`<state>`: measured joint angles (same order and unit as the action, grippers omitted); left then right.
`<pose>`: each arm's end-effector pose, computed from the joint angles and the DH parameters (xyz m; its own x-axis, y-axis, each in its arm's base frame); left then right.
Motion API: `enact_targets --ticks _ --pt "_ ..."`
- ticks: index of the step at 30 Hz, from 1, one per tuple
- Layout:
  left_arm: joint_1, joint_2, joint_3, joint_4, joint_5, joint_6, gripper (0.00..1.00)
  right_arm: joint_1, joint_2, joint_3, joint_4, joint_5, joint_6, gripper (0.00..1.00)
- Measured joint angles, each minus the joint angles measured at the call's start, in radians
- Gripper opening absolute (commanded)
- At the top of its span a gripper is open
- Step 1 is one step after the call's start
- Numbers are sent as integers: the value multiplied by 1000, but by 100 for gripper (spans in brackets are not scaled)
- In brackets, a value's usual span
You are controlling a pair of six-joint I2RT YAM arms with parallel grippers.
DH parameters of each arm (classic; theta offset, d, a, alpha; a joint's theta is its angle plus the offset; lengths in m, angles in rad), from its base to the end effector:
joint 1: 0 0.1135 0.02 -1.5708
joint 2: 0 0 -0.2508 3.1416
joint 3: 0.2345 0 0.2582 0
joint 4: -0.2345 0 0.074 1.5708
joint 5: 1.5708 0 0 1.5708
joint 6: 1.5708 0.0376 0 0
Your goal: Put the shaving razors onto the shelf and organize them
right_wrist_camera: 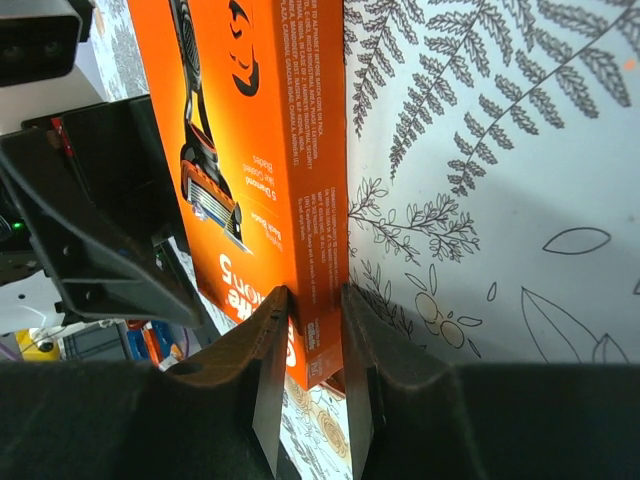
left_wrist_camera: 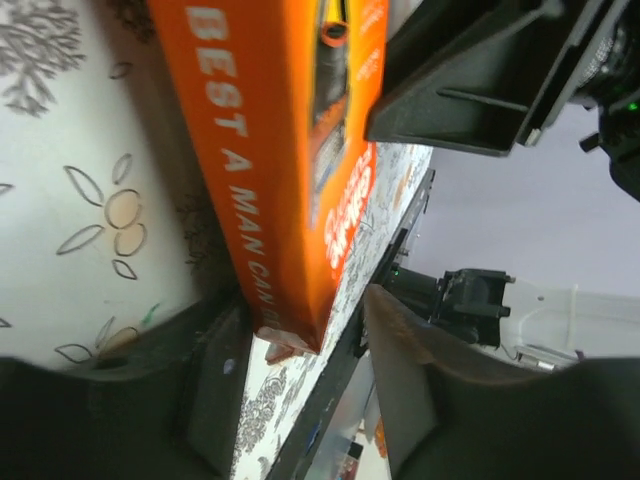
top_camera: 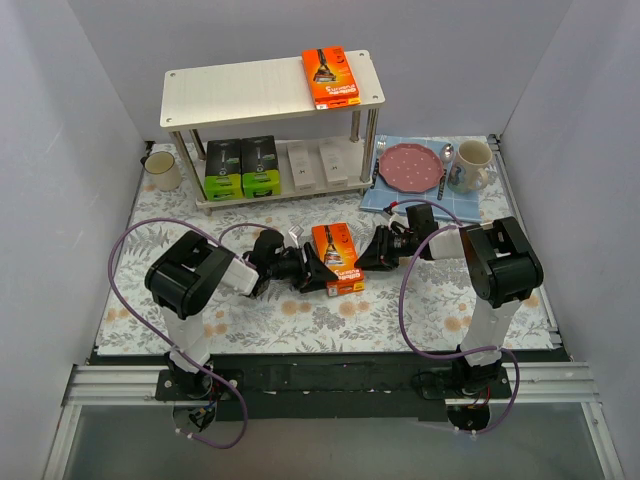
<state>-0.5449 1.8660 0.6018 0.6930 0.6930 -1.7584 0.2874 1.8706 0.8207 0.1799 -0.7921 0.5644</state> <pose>0.2548 -0.1825 0.0765 -0.7571 -0.4249 0.4962 -0.6143 0.2046 -0.7621 0.3145 0.1209 0.0884 -0.9612 0.1076 -0.2538 -0.1480 0.5750 0.8046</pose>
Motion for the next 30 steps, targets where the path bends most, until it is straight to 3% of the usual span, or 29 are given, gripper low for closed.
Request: enact_targets --ticks 3,7,10,17,24,30 --pt "0 7 12 -36 -14 18 24 0 -9 0 -8 4 -11 34" --pt "0 -6 33 -66 -18 46 15 -1 -37 3 -50 31 -53 46" --pt "0 -25 35 -81 -16 80 13 -1 -63 16 -103 53 -96 57" --pt "51 -151 27 -175 105 214 8 -50 -177 99 -293 168 -280 65" --pt "161 -412 90 -494 272 501 7 -139 -272 121 -385 277 -456 67" --pt "333 -481 340 -845 349 789 7 -163 -263 120 -425 330 -549 68"
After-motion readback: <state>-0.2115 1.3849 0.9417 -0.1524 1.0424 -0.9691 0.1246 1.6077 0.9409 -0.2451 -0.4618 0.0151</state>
